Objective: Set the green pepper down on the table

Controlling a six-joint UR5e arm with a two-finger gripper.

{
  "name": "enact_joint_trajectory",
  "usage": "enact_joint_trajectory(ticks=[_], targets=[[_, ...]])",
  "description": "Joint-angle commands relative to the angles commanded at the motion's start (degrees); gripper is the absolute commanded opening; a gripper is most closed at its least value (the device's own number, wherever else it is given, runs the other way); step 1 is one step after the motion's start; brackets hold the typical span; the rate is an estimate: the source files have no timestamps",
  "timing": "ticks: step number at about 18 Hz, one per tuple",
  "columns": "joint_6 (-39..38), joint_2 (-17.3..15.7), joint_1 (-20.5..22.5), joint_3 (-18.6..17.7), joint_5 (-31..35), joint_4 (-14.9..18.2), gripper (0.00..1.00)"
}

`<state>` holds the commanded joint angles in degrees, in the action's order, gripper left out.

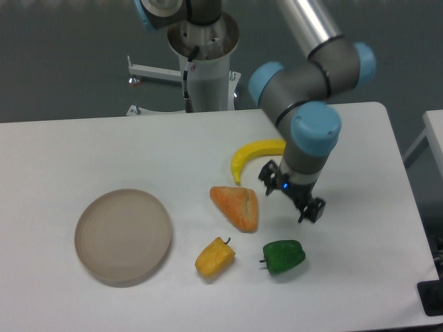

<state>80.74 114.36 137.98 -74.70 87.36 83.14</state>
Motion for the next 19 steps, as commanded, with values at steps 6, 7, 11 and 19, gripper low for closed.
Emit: enact_joint_trajectory(ticks=[6,7,11,19], targets=[[14.00,-2.65,2.38,-0.80,2.98,1.41,1.00],[14.00,-2.65,2.47,-0.80,2.99,1.24,1.00],[14.00,-2.47,2.30,-0.88,3.08,1.06,1.00],[13.12,-2.03,2.12,-0.97,2.46,0.88,1.00]])
